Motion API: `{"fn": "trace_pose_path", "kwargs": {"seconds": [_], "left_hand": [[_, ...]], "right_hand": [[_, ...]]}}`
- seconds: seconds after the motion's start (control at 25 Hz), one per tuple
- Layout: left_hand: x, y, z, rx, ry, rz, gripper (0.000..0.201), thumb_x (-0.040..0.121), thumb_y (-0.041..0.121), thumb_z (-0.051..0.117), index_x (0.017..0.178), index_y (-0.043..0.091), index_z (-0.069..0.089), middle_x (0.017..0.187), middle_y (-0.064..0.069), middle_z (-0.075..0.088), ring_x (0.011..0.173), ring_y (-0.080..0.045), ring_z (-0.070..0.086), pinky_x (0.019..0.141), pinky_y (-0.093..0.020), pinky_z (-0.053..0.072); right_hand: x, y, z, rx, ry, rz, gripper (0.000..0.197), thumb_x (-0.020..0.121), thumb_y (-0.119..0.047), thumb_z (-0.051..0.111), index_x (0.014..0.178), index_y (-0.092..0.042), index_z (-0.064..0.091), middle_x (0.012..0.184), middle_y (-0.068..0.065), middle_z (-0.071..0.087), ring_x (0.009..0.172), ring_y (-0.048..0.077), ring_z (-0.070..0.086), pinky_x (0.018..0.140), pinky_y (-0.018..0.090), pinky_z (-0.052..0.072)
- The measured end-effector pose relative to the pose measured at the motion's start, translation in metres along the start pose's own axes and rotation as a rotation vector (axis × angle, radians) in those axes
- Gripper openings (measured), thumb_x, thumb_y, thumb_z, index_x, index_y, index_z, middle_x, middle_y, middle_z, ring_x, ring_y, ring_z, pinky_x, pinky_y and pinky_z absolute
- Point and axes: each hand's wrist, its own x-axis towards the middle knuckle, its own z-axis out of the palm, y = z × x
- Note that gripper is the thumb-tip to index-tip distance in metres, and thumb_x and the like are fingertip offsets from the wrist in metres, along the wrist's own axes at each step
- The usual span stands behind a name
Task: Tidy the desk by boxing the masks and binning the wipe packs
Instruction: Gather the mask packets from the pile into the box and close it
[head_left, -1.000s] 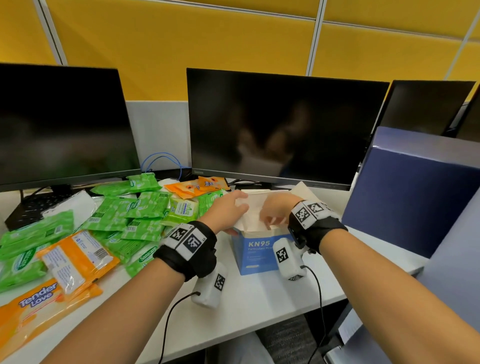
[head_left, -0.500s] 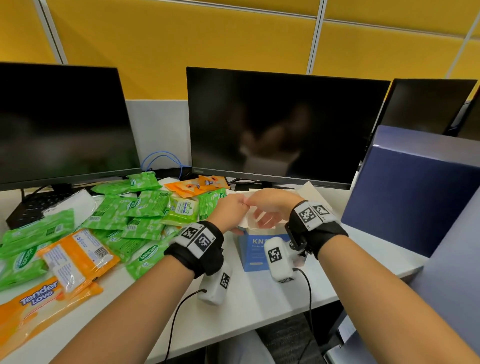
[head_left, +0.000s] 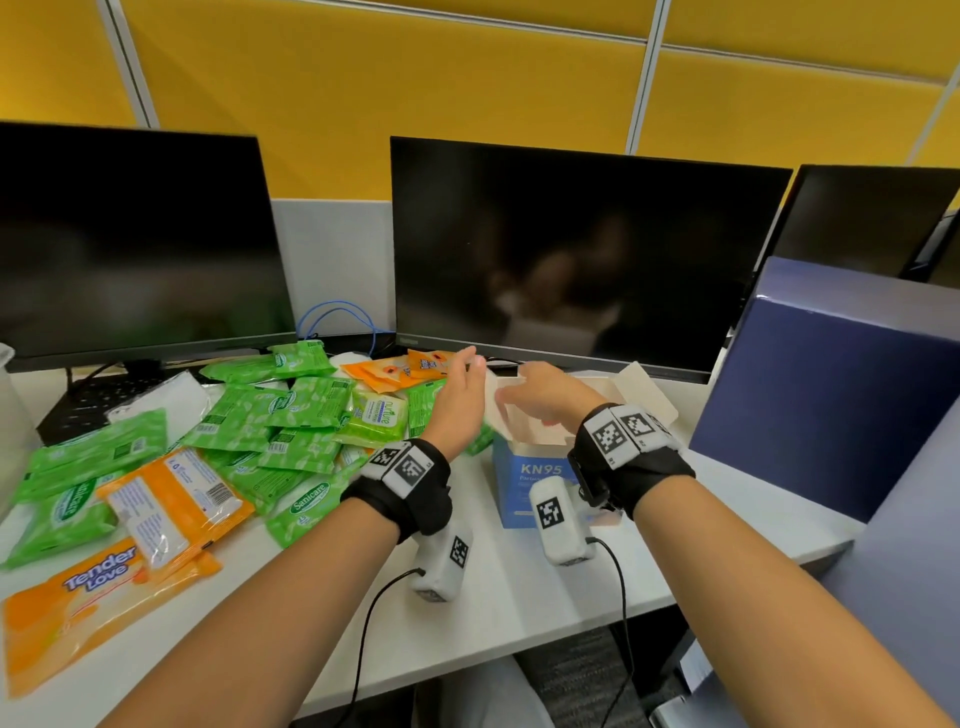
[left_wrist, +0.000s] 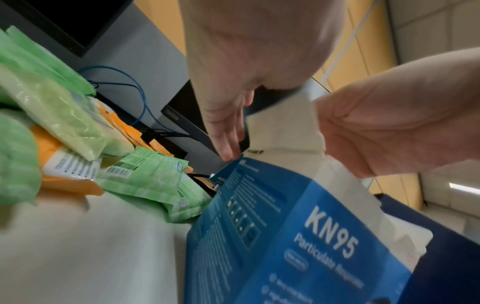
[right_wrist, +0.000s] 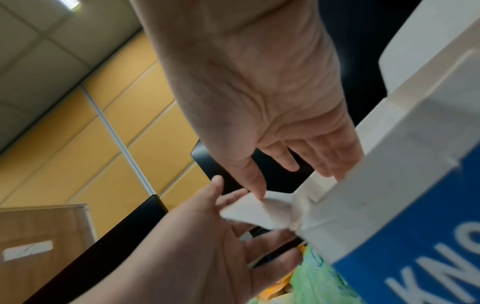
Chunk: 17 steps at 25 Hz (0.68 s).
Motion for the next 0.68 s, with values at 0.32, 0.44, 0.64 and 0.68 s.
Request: {"fn": "trace_pose_path", "kwargs": {"seconds": [0.32, 0.44, 0.64, 0.68], "left_hand": [[0.018, -0.057, -0.105, 0.477, 0.209, -0.091, 0.033, 0.091, 0.013, 0.053, 0.122, 0.005, 0.062, 0.130, -0.013, 0.059, 0.121, -0.029, 0.053, 0.098, -0.033, 0.040], [0.018, -0.093, -0.158, 0.677, 0.301, -0.228, 0.040, 0.085, 0.021, 0.062, 0.122, 0.009, 0.062, 0.136, -0.016, 0.053, 0.131, -0.031, 0.042, 0.108, -0.039, 0.035], [0.012, -0.116, -0.208, 0.839, 0.314, -0.426, 0.069, 0.081, 0.044, 0.066, 0.142, 0.027, 0.040, 0.158, -0.016, 0.014, 0.147, -0.036, 0.006, 0.118, -0.050, 0.014], [0.013, -0.117, -0.213, 0.861, 0.306, -0.441, 0.077, 0.079, 0.053, 0.065, 0.145, 0.028, 0.035, 0.159, -0.016, 0.012, 0.147, -0.036, 0.006, 0.117, -0.050, 0.014]], "right_hand": [[0.004, -0.081, 0.052, 0.206, 0.264, -0.562, 0.028, 0.087, -0.013, 0.054, 0.112, -0.017, 0.067, 0.107, 0.005, 0.067, 0.099, 0.019, 0.063, 0.090, 0.031, 0.049], [0.027, -0.089, 0.100, 0.228, -0.054, -0.344, 0.033, 0.089, -0.014, 0.055, 0.118, -0.001, 0.060, 0.110, 0.016, 0.064, 0.092, 0.027, 0.060, 0.079, 0.037, 0.048], [0.083, -0.068, 0.151, 0.257, -0.125, 0.037, 0.054, 0.088, -0.028, 0.062, 0.130, 0.001, 0.045, 0.119, 0.014, 0.057, 0.111, 0.028, 0.057, 0.075, 0.030, 0.040], [0.092, -0.066, 0.154, 0.313, -0.096, 0.076, 0.065, 0.086, -0.032, 0.065, 0.134, 0.005, 0.041, 0.120, 0.013, 0.055, 0.112, 0.027, 0.056, 0.076, 0.030, 0.042]]}}
